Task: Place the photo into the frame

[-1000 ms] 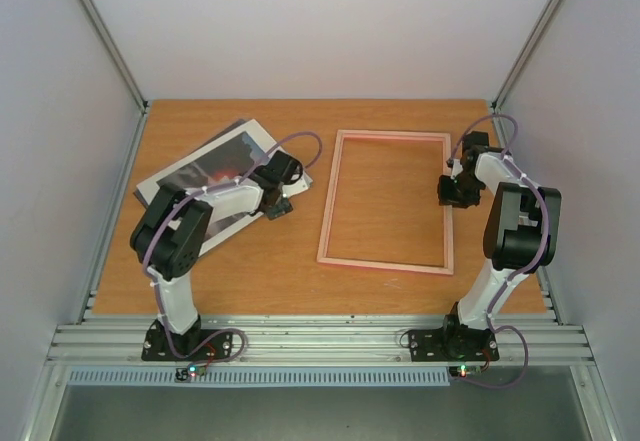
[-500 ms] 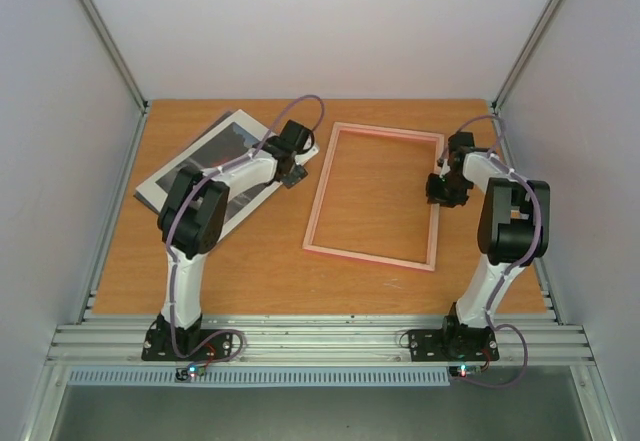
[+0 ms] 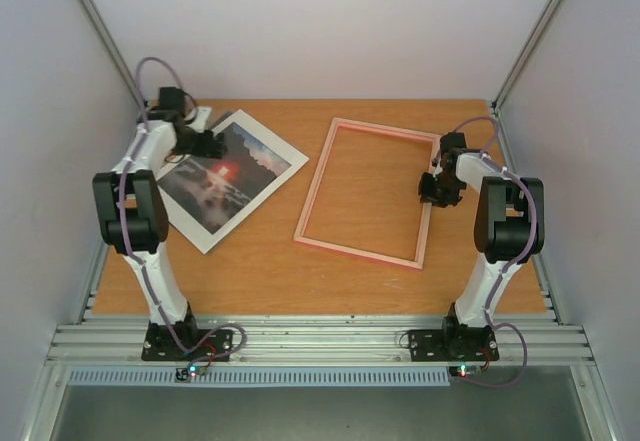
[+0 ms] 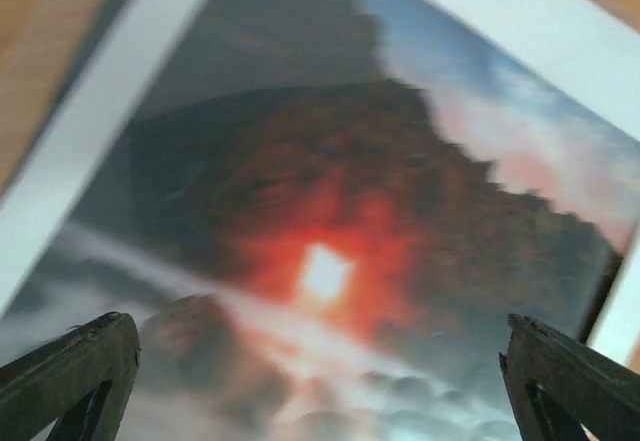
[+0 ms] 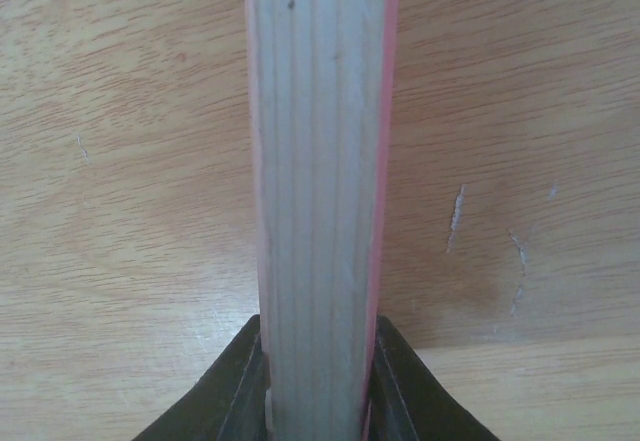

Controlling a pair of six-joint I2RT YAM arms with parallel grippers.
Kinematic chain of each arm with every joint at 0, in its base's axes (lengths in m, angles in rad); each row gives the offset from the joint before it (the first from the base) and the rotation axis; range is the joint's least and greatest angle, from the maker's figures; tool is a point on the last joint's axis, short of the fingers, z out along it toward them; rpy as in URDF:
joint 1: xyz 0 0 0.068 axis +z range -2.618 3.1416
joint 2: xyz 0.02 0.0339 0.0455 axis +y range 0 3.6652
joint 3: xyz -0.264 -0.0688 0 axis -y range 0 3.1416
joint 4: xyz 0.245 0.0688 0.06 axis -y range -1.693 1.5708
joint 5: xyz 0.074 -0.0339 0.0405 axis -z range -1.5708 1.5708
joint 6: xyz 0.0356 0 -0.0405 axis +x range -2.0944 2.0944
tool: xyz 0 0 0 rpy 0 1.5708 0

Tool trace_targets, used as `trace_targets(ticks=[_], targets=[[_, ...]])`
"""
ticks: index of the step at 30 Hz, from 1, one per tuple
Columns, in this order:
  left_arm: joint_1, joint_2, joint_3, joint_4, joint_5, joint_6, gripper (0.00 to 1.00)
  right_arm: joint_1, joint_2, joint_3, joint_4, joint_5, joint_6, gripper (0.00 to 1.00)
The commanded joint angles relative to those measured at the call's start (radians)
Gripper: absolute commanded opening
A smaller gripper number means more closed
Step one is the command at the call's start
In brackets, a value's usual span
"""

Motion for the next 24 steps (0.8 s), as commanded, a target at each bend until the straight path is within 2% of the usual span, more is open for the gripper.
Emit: trace_targets(ticks=[1,6,13,17,21,24], targets=[[0.113,0.038,0.065,-0.091,0.124,-0.031,0.99,0.016,-0.006,-0.028,0.042,-0.027,0.031,0.01],[0.23,0.155,0.215,-0.195,0.131,0.026,0.99,0.017,0.013,-0.006,0.029,-0.036,0.003,0.04],[0.355,0.281,0.377,-0.236,0.148,0.066,0.99,0.017,0.014,0.018,-0.017,-0.051,-0.046,0.23],[0.393,0.355,0.481,-0.276,0.203,0.076,0.99,0.019,0.004,0.03,-0.046,-0.024,-0.086,0.43],[0.424,0.436,0.576,-0.342,0.307,0.092,0.95,0.018,-0.048,0.031,-0.063,0.017,-0.174,0.69],[0.435,0.467,0.593,-0.343,0.316,0.094,0.93,0.018,-0.106,0.03,-0.063,-0.017,-0.257,0.76]])
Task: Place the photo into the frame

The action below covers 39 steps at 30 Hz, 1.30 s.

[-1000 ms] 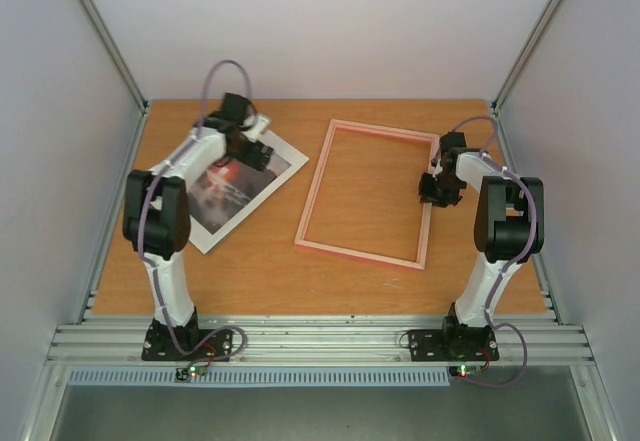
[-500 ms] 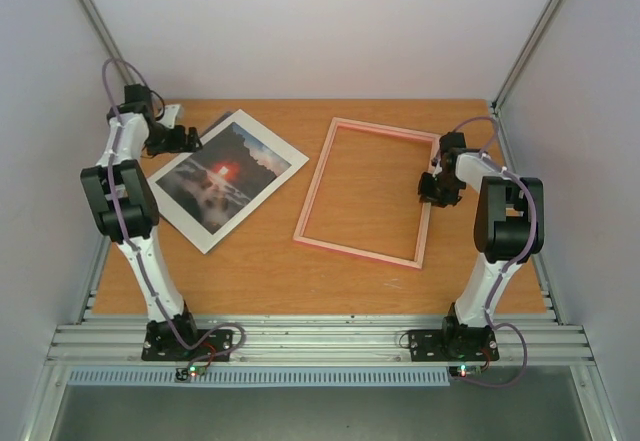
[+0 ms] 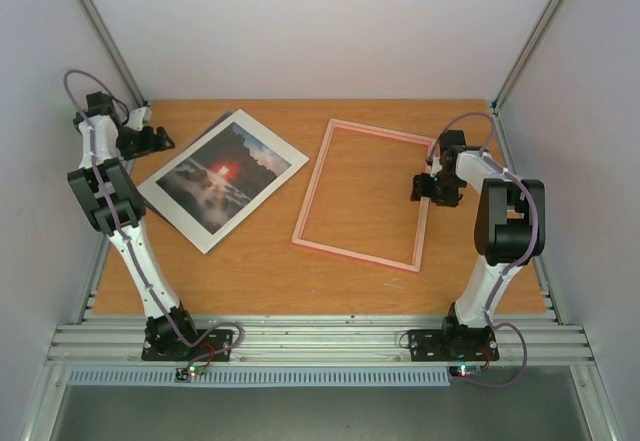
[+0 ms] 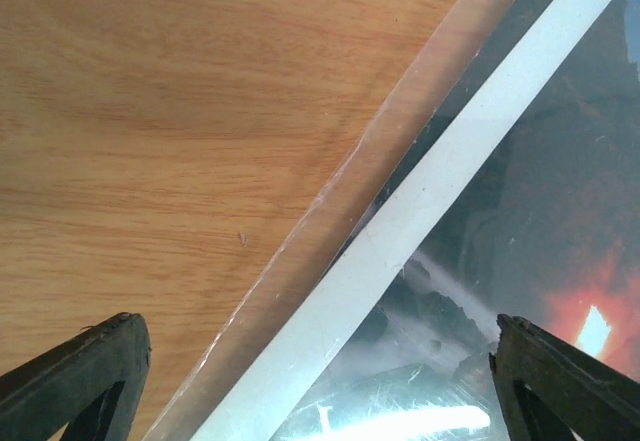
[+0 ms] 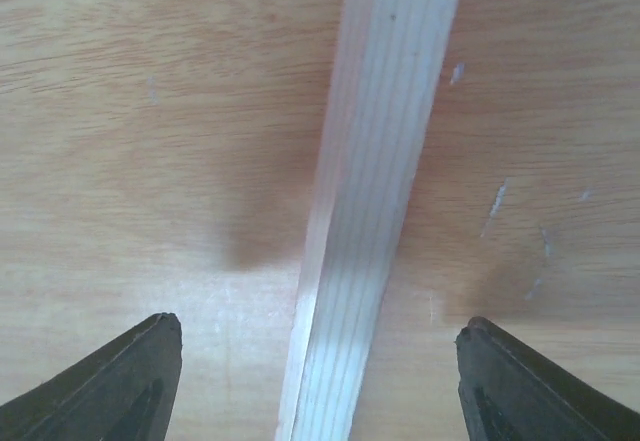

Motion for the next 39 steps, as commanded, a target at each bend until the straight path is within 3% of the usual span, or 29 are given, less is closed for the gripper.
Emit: trace_targets(ticks=[1,5,8,20,31,39], targets=[[0.012,0.057,0.053,-0.06,0.075,0.023,0.93,0.007,-0.114,0.017,-0.027,-0.038,-0.144,0.76],[0.027,0.109,0.093,-0.082,0.088,0.028,0.92,0.022,-0.16,0.068,-0.097,-0.224,-0.207,0.73],[0.034,0.123,0.083,-0.089,0.093,0.03,0.91,0.086,-0.214,0.071,-0.1,-0.332,-0.215,0.65],[0.058,0.006,-0.202,-0.087,0.164,0.081,0.8,0.341,-0.2,0.12,-0.064,-0.46,-0.136,0.55],[0.065,-0.13,-0.509,-0.034,0.248,0.092,0.61,0.55,-0.088,0.157,0.003,-0.379,-0.095,0.41],[0.068,-0.229,-0.662,0.046,0.252,0.059,0.58,0.669,0.064,0.242,0.072,-0.276,-0.09,0.32]])
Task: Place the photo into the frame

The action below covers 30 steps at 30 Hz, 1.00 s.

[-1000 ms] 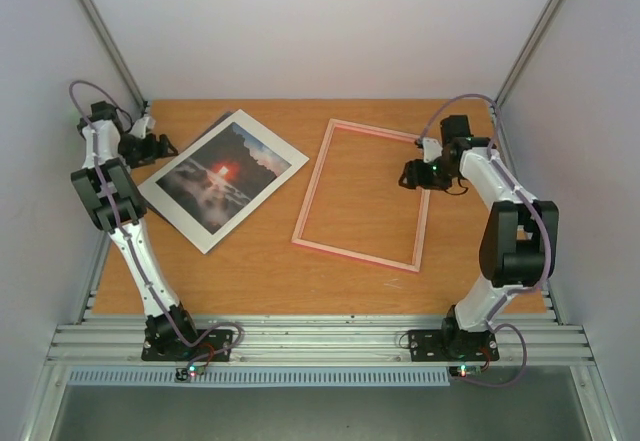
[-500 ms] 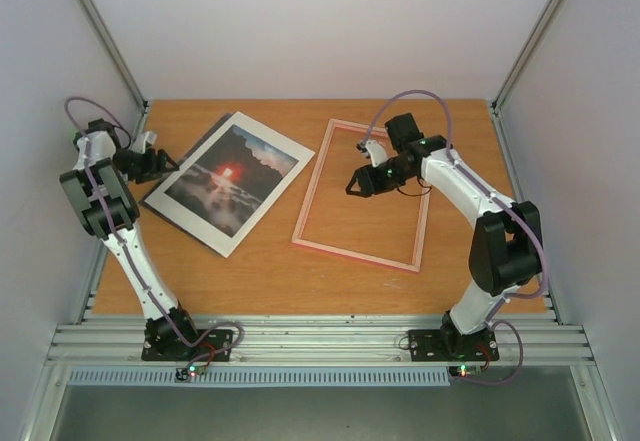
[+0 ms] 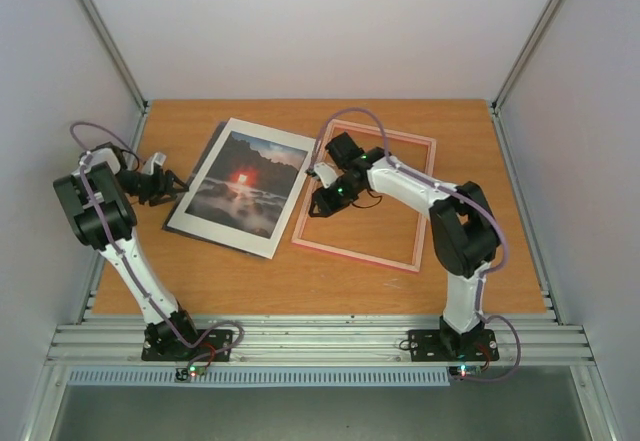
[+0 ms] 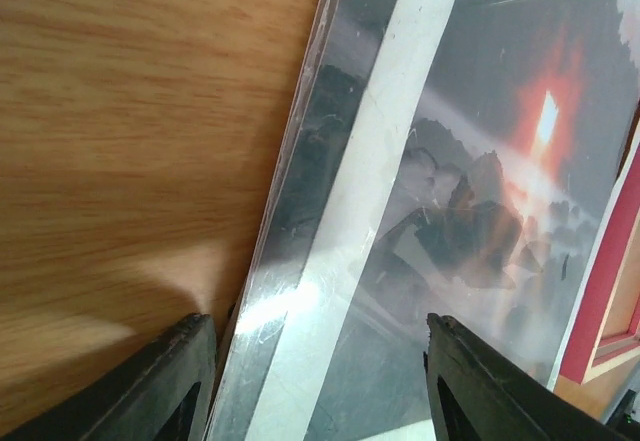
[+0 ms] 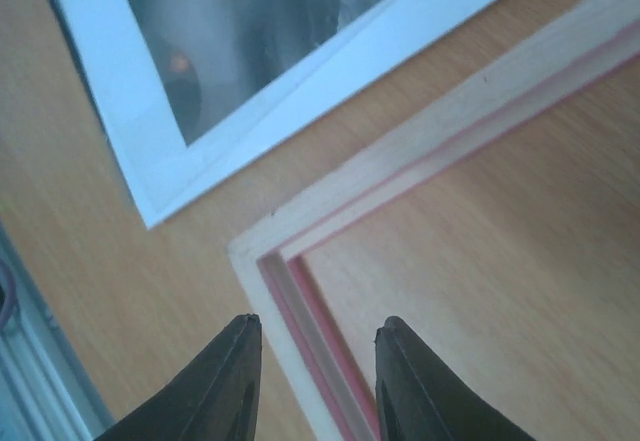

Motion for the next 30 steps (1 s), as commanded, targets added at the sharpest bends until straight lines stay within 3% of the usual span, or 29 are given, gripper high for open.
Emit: trace_targets(ticks=[1,10,18,30], targets=[[0.002,-0.024,-0.056,0.036,-0.011,-0.029,0.58,0.058,0.09,0.092,0.057,0.085,0.01,0.3],[0.002,-0.039,-0.082,0.064,-0.028,-0.05,0.6,0.169,0.175,0.185,0.087,0.197,0.014,0.23],[0.002,-0.031,-0.059,0.074,-0.011,-0.069,0.64,0.18,0.282,0.189,0.091,0.286,0.015,0.15],[-0.011,-0.005,-0.066,0.094,0.074,-0.113,0.61,0.197,0.456,0.342,0.086,0.261,0.031,0.15]])
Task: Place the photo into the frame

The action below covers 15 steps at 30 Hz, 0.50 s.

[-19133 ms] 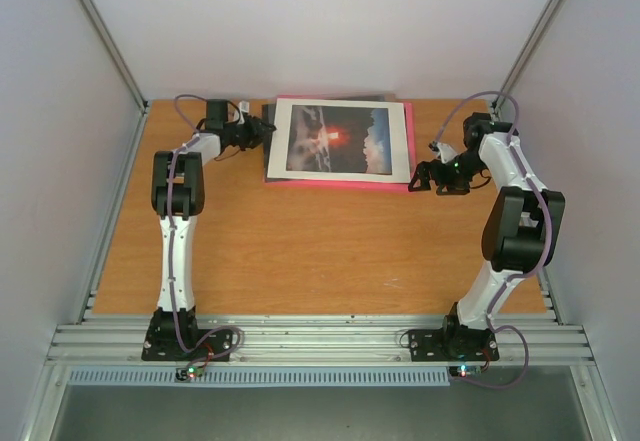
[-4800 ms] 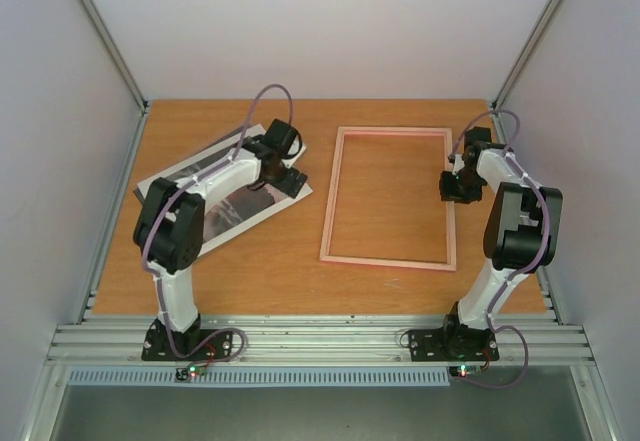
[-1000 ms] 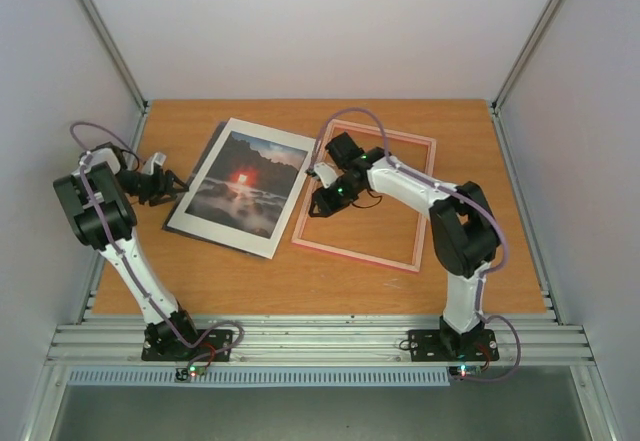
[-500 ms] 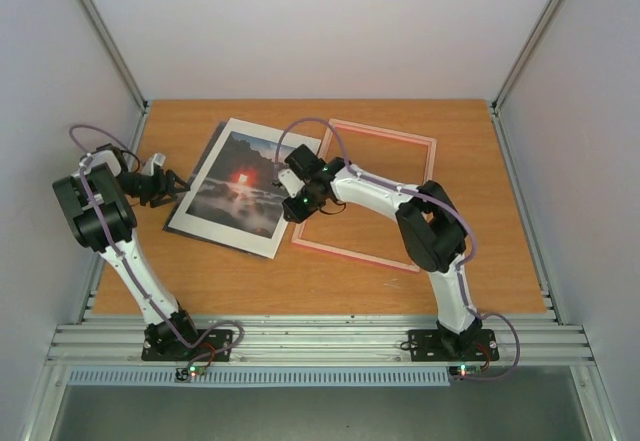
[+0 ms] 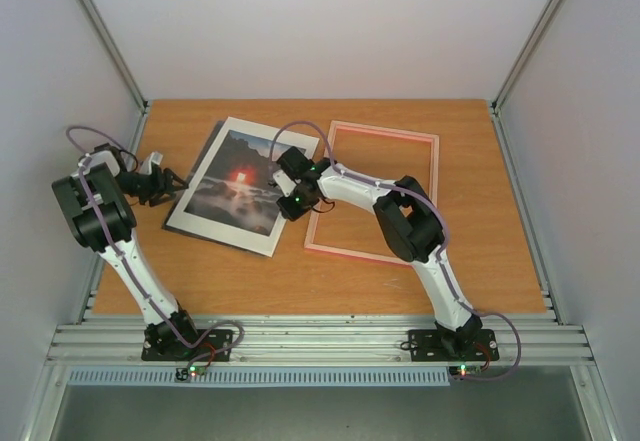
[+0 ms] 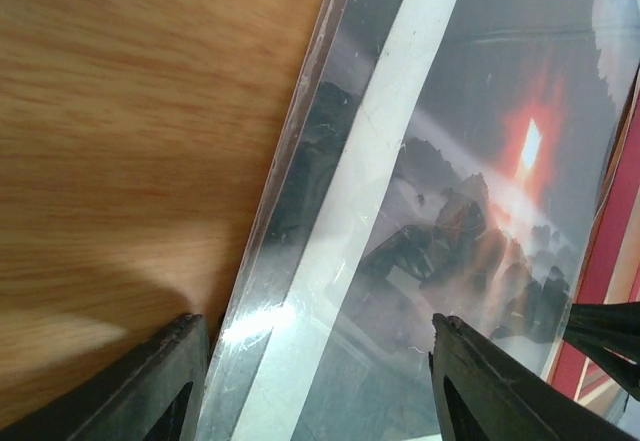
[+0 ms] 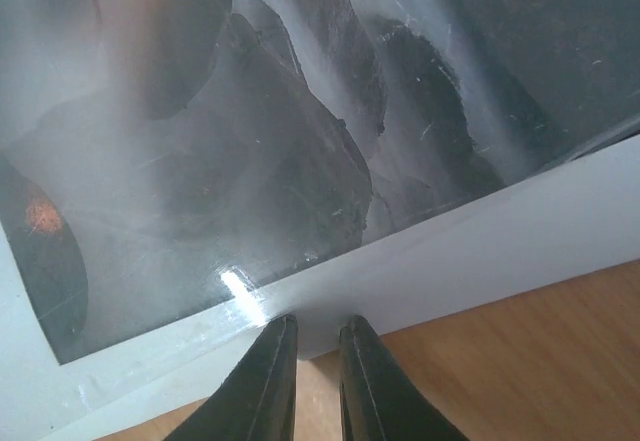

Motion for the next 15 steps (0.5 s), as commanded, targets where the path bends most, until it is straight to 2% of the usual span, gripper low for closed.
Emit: trace_targets(ticks=[1,7,15], targets=[[-0.014,0.03,-0.007,0.028,0.041,-0.022,0.6,0.017,0.094,0.051,-0.005,0.0,0.013,0.15],[-0.019,0.002,-0.011,0.036,0.063,-0.027,0.58,0.02,0.127,0.082,-0.015,0.004,0.004,0.14],[-0.019,-0.113,-0.025,0.066,0.053,-0.039,0.54,0.018,0.118,0.057,-0.012,0.018,0.002,0.14]])
